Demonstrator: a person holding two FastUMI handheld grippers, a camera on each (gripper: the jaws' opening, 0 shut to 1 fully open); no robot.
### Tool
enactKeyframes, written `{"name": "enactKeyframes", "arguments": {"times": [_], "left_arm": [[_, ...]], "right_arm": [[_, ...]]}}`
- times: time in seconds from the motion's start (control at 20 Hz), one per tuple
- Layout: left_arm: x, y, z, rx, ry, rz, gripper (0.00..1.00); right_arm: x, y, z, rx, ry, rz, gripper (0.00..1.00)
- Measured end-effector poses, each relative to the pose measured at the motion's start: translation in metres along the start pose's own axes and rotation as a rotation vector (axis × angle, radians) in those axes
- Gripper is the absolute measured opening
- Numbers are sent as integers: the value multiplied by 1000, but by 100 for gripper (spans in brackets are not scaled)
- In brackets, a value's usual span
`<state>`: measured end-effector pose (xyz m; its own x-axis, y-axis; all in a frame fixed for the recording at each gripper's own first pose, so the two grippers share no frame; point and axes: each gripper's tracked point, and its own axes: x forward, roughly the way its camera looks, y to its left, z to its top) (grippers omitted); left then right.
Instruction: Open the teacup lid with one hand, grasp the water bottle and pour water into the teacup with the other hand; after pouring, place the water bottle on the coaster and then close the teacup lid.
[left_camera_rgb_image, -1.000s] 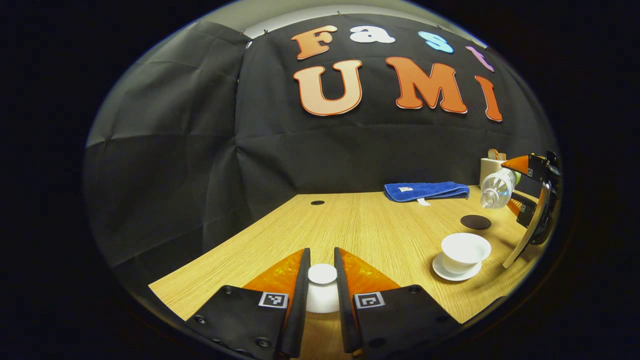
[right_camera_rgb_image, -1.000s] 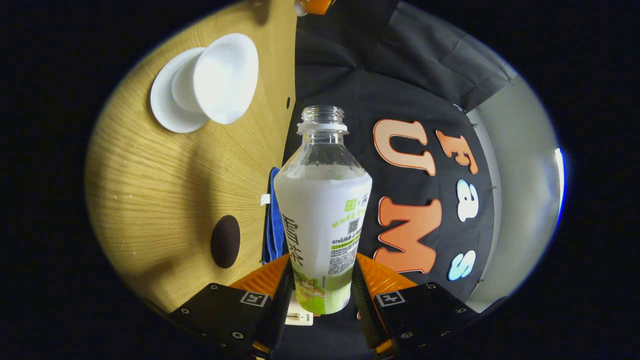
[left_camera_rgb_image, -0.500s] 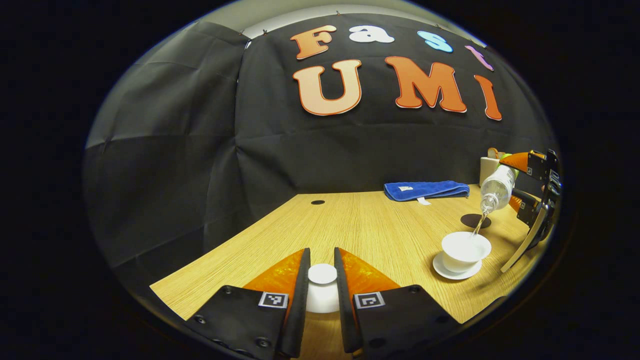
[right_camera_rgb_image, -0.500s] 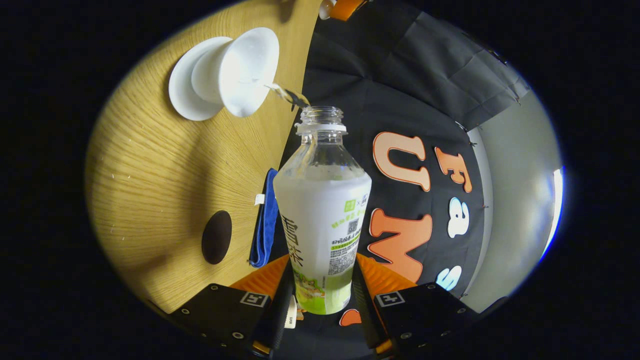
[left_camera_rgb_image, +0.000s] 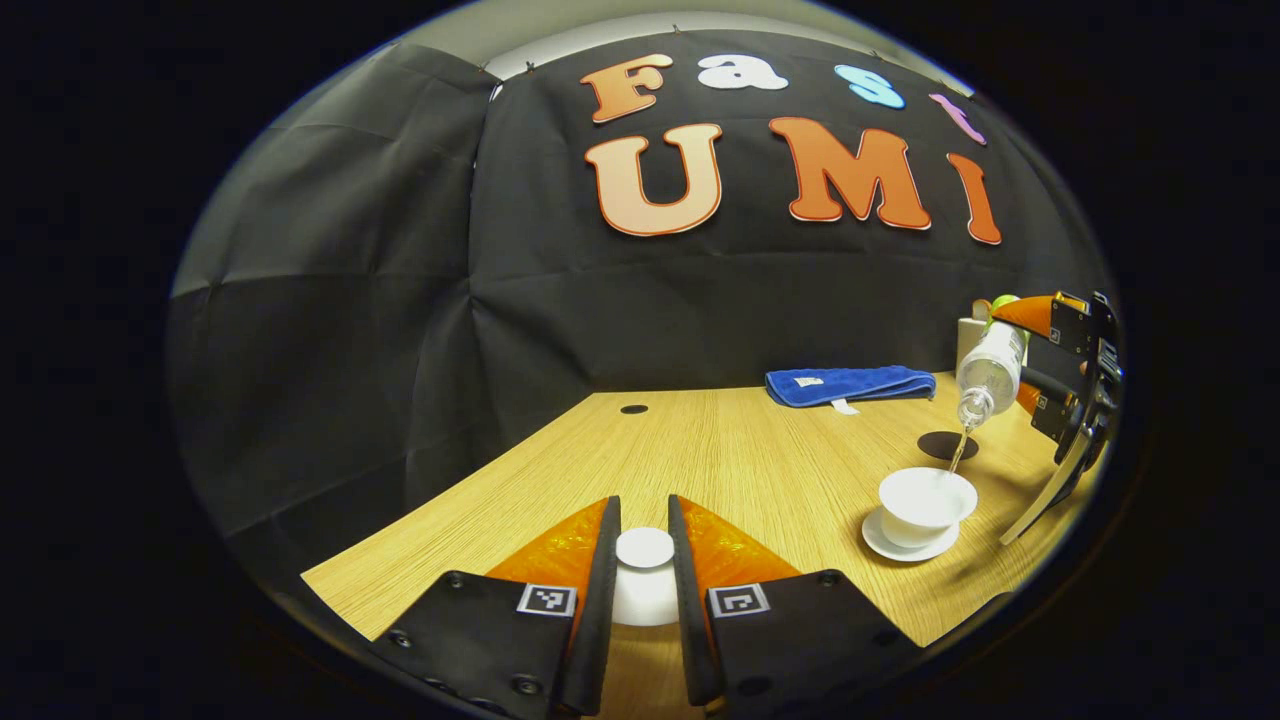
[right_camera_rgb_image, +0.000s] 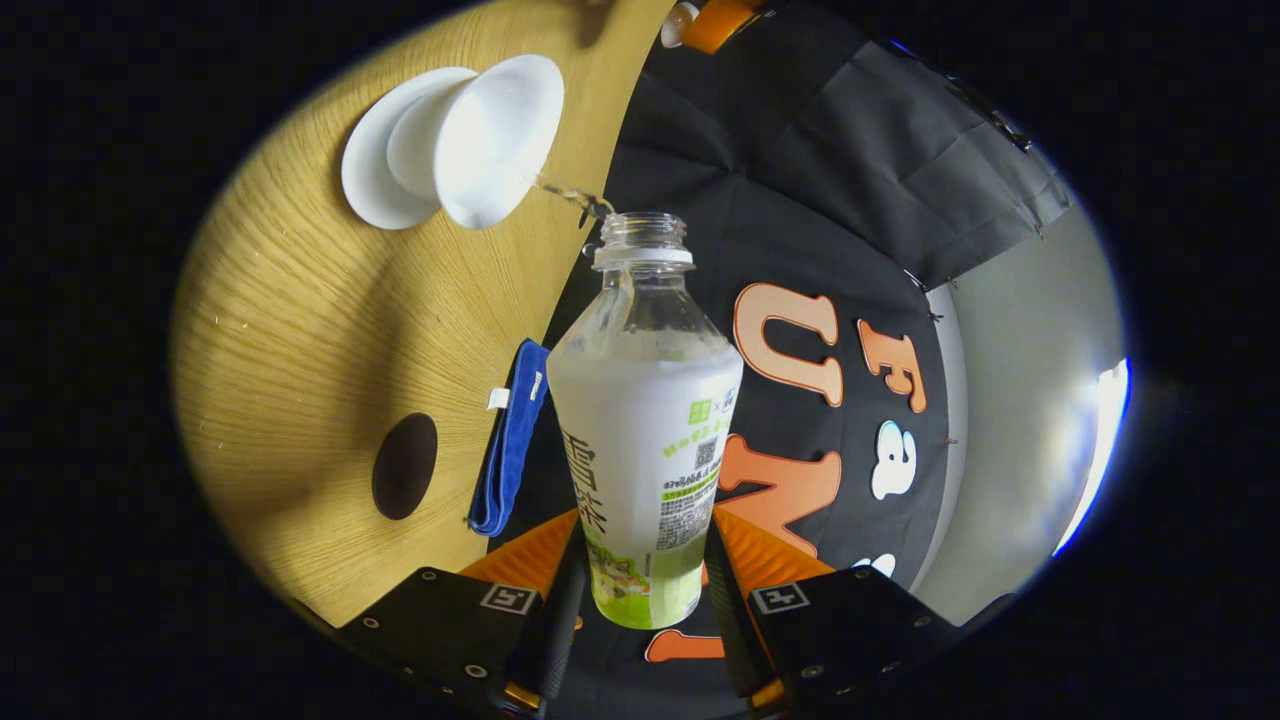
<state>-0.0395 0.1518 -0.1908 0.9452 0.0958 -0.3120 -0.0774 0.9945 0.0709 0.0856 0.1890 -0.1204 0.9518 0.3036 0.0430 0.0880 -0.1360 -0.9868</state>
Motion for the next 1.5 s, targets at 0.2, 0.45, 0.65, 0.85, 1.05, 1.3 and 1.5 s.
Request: {"name": "enactKeyframes", "arguments": {"times": [0.2, 0.45, 0.65, 0.85, 1.05, 1.3, 1.5], "left_arm": [[0, 0, 2, -3, -5, -7, 34], [1, 1, 2, -9, -12, -12, 34], [1, 6, 0, -12, -7, -13, 34], [-3, 11, 2, -28, -10, -9, 34], [-3, 17, 2, -32, -15, -4, 34], [-8, 22, 8, -31, -25, 2, 34], [-11, 23, 10, -28, -27, 2, 34]], "right_arm": [[-1, -9, 2, -46, -20, -28, 63], [0, -14, 2, -79, -27, -41, 63], [3, -21, 5, -107, -49, -66, 63], [6, -32, 9, -151, -73, -106, 63], [6, -37, 13, -180, -102, -135, 63], [4, -42, 18, -255, -133, -183, 63], [-2, -50, 26, -306, -143, -231, 63]]}}
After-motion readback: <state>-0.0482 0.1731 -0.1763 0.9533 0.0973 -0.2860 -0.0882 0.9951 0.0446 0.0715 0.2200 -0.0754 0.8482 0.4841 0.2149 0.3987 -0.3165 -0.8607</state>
